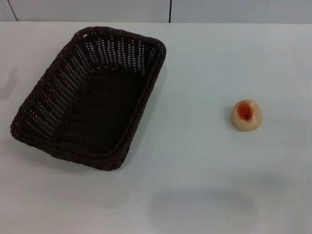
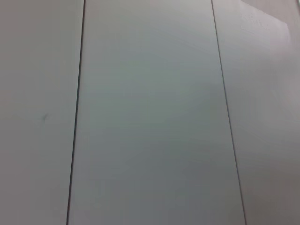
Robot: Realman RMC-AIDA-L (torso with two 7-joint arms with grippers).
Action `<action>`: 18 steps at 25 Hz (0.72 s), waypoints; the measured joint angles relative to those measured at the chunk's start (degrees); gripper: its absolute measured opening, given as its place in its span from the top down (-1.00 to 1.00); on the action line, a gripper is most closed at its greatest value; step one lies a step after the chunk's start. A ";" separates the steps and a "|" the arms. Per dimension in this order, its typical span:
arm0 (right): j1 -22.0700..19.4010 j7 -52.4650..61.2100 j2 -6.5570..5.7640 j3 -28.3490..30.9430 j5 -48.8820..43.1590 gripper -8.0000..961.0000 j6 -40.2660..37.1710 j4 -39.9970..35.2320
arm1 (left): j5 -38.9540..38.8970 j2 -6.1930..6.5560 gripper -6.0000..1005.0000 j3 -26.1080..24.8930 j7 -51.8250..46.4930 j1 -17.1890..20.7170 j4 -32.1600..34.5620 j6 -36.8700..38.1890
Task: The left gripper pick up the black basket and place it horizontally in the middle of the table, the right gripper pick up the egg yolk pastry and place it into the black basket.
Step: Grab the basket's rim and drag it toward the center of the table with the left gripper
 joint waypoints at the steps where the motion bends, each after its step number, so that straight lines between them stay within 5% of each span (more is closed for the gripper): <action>1: 0.02 0.00 0.01 0.03 0.00 -0.50 -0.01 0.00 | 0.00 0.00 -0.63 0.00 0.00 0.00 0.00 0.00; 7: 0.04 0.00 0.02 0.25 0.00 -0.50 -0.02 0.10 | 5.14 0.22 -0.62 0.80 -14.41 1.32 -7.88 0.30; 18: 0.17 0.00 0.02 0.25 0.00 -0.50 -0.02 0.36 | 36.54 1.35 -0.61 0.82 -55.42 0.40 -32.84 3.72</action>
